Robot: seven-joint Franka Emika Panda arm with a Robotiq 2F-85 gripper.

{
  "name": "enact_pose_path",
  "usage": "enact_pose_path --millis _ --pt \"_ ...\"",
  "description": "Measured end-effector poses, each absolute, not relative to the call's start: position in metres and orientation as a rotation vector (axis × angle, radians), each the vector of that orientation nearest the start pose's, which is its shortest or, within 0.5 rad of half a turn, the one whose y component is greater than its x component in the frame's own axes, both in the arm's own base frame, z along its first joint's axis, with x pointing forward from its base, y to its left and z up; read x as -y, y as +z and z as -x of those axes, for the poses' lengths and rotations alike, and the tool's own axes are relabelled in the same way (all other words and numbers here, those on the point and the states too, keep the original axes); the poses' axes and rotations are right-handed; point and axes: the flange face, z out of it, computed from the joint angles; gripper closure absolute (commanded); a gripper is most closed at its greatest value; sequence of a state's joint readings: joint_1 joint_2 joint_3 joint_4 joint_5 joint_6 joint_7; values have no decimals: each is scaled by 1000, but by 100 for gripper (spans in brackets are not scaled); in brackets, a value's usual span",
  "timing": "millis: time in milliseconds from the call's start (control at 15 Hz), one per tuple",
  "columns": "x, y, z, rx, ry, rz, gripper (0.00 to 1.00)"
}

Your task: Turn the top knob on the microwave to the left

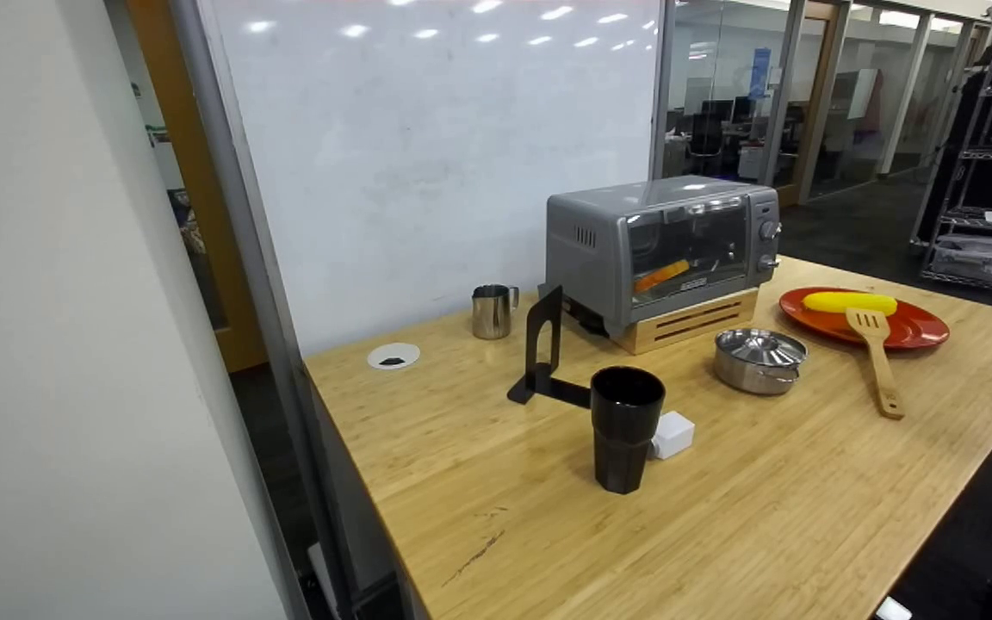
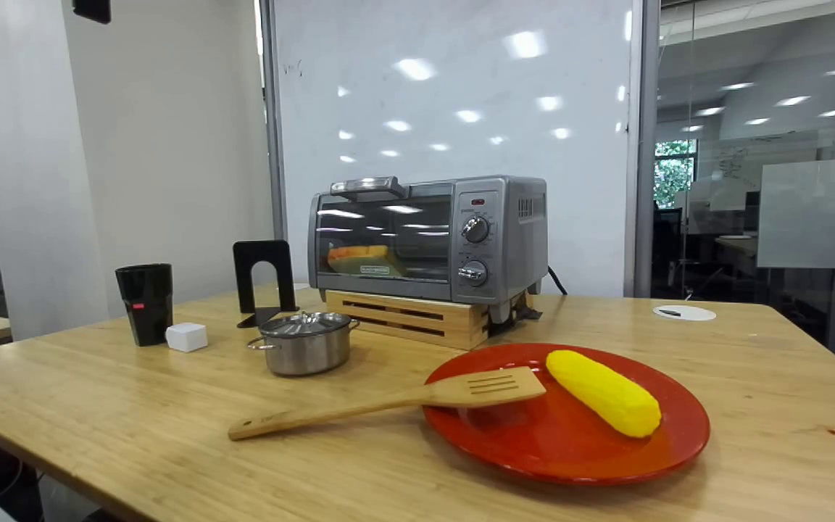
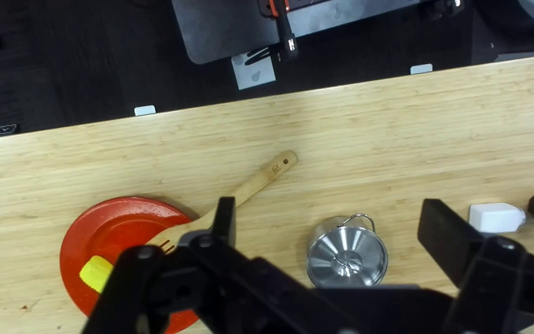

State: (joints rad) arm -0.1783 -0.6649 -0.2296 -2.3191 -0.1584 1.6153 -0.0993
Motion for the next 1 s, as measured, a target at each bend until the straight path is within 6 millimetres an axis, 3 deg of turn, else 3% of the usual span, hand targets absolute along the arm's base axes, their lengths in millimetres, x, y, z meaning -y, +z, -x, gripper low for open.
enact_pose_path --millis 1000 --pt "167 564 -307 -526 85 3092 0"
